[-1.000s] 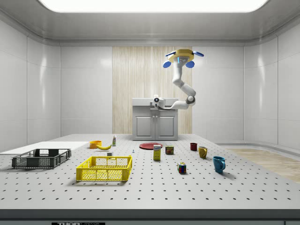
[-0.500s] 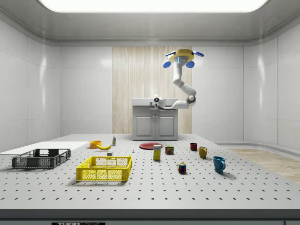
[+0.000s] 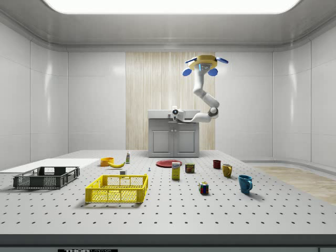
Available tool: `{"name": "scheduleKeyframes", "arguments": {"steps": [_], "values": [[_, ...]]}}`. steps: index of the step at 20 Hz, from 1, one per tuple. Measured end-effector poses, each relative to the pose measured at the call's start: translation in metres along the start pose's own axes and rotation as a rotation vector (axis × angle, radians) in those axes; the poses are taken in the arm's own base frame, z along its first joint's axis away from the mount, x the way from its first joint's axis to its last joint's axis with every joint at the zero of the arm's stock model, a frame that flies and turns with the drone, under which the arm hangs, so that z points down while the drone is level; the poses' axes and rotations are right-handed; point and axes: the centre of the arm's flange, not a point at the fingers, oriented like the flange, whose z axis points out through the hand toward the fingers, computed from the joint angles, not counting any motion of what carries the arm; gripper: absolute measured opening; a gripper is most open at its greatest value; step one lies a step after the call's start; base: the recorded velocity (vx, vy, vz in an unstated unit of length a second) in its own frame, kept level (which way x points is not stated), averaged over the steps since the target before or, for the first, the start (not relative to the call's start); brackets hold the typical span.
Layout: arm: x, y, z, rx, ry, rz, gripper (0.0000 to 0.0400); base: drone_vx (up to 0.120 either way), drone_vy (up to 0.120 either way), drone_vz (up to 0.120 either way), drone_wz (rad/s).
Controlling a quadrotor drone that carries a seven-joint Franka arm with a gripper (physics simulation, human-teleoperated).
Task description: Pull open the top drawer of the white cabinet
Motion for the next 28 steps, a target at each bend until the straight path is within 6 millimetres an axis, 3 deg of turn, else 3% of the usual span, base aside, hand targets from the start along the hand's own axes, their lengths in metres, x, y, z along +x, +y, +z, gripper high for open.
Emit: {"name": "scheduleKeyframes", "arguments": {"steps": [4, 5, 8, 9, 12, 14, 15, 16, 18, 23, 27, 28], "values": [[0.000, 0.000, -0.003, -0.002, 0.001, 0.006, 0.0133, 0.000, 0.000, 0.000, 0.000], [-0.006, -0.003, -0.006, -0.012, 0.010, 0.047, 0.0186, 0.000, 0.000, 0.000, 0.000], [-0.004, -0.001, -0.013, -0.012, 0.012, 0.006, 0.0154, 0.000, 0.000, 0.000, 0.000], [-0.009, -0.003, -0.018, -0.023, 0.022, 0.007, 0.0195, 0.000, 0.000, 0.000, 0.000], [-0.003, -0.001, -0.025, -0.014, 0.013, -0.014, 0.0148, 0.000, 0.000, 0.000, 0.000], [-0.002, -0.001, -0.031, -0.010, 0.010, -0.003, 0.0137, 0.000, 0.000, 0.000, 0.000], [0.006, 0.003, -0.033, -0.009, 0.007, -0.041, 0.0154, 0.000, 0.000, 0.000, 0.000], [0.010, 0.003, -0.035, -0.009, 0.026, 0.006, 0.0202, 0.000, 0.000, 0.000, 0.000], [-0.003, -0.002, -0.039, -0.002, 0.029, 0.030, 0.0154, 0.000, 0.000, 0.000, 0.000], [-0.002, -0.001, -0.063, -0.003, 0.013, 0.012, 0.0125, 0.000, 0.104, 0.000, 0.000], [-0.001, 0.000, -0.077, -0.001, 0.007, 0.006, 0.0112, 0.000, -0.050, 0.000, 0.000], [-0.001, 0.000, -0.080, -0.001, 0.006, 0.005, 0.0126, 0.000, 0.000, 0.000, 0.000]]}}
